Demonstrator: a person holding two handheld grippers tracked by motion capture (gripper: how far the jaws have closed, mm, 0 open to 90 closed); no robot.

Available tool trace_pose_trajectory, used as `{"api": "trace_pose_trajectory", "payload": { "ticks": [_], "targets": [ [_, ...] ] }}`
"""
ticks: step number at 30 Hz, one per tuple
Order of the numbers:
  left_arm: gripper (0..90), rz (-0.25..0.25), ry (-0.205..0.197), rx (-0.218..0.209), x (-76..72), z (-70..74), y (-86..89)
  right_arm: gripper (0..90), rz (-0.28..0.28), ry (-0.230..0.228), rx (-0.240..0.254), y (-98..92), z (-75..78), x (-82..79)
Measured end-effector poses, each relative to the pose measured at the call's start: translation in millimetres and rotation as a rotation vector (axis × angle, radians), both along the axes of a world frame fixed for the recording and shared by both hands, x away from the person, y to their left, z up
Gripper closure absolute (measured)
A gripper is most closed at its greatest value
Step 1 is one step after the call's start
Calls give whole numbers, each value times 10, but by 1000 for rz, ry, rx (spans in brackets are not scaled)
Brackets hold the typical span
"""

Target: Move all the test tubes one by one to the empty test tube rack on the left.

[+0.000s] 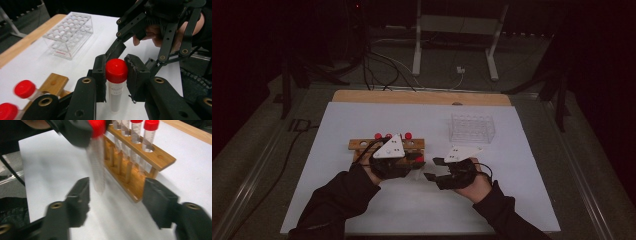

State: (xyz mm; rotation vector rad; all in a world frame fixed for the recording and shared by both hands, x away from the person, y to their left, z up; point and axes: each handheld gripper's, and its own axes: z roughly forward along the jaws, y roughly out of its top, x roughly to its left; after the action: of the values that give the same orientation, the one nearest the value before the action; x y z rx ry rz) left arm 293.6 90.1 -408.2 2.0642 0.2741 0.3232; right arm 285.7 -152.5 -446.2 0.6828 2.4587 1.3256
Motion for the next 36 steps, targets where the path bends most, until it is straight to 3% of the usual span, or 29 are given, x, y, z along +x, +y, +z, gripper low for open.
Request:
{"api": "trace_pose_trajectory", "payload": {
  "ticks": [7,12,23,28,34,36],
  "targets": [
    [719,37,-20,-12,-8,121,162,155,-24,0,30,-77,6,-1],
    [719,72,-37,-23,-10,235,312,27,-3,2,61,-143,29,-3],
    [718,186,-68,-69,13,505,755,0,-30,-37,105,-276,66,-25],
    [718,259,-88,-76,51,587,961,0,-29,-39,98,-279,68,-24],
    [718,351,-100,-94,140,588,1145,0,-22,-40,90,-265,59,-23],
    [718,393,-110,-126,192,558,1191,0,-25,-42,89,-269,63,-24]
  ]
}}
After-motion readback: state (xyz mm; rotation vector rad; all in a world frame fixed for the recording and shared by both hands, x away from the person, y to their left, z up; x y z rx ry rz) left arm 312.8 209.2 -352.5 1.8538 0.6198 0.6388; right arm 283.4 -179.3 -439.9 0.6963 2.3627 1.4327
